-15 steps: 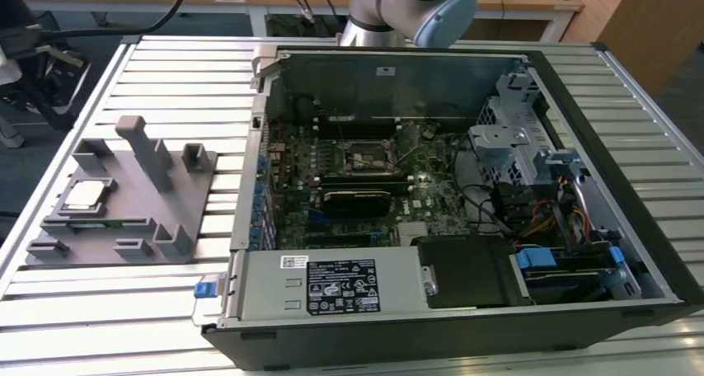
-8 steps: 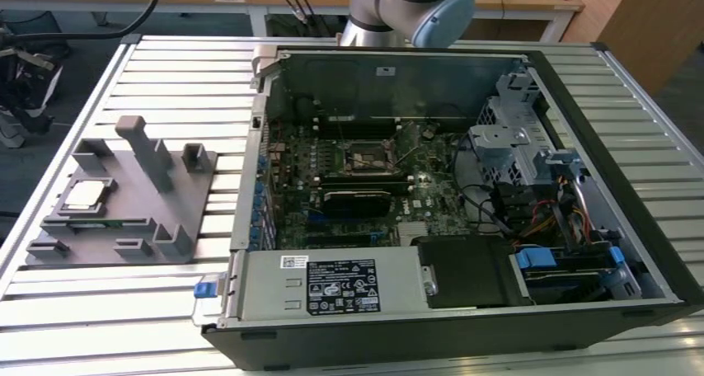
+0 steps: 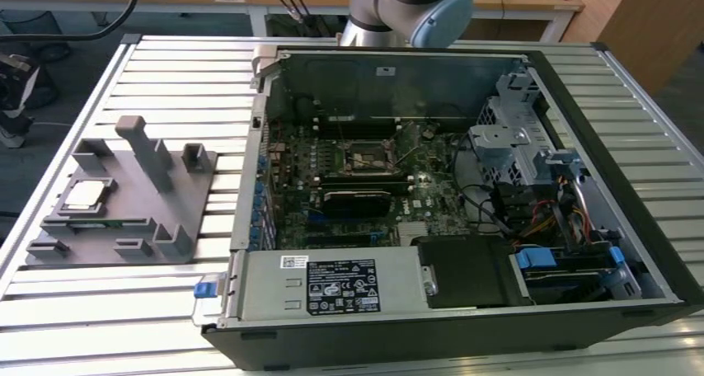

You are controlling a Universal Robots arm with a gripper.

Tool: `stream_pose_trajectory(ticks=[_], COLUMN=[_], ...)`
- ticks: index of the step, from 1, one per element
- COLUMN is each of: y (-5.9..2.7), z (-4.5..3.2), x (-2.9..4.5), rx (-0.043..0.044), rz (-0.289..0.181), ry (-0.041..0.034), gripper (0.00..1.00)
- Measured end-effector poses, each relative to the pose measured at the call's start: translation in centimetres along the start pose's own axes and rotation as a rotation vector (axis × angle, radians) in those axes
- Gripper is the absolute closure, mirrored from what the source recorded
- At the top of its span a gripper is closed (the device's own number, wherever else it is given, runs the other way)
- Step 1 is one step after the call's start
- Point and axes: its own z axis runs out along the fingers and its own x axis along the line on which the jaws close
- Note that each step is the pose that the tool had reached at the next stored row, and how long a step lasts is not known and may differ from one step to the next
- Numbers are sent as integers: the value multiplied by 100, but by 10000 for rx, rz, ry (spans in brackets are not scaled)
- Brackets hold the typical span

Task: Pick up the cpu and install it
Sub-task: 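Reach for the cpu, then pick up the cpu and move it towards the insertion slot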

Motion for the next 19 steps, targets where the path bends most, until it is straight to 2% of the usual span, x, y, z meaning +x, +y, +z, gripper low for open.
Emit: stream_pose_trajectory(ticks=[5,10,19], y=[-6,-10,-10], z=[10,20,22], x=[112,189,197], rx=[1,5,5], rz=[0,-1,-1], ry=[-1,0,0], gripper=[89,89,89])
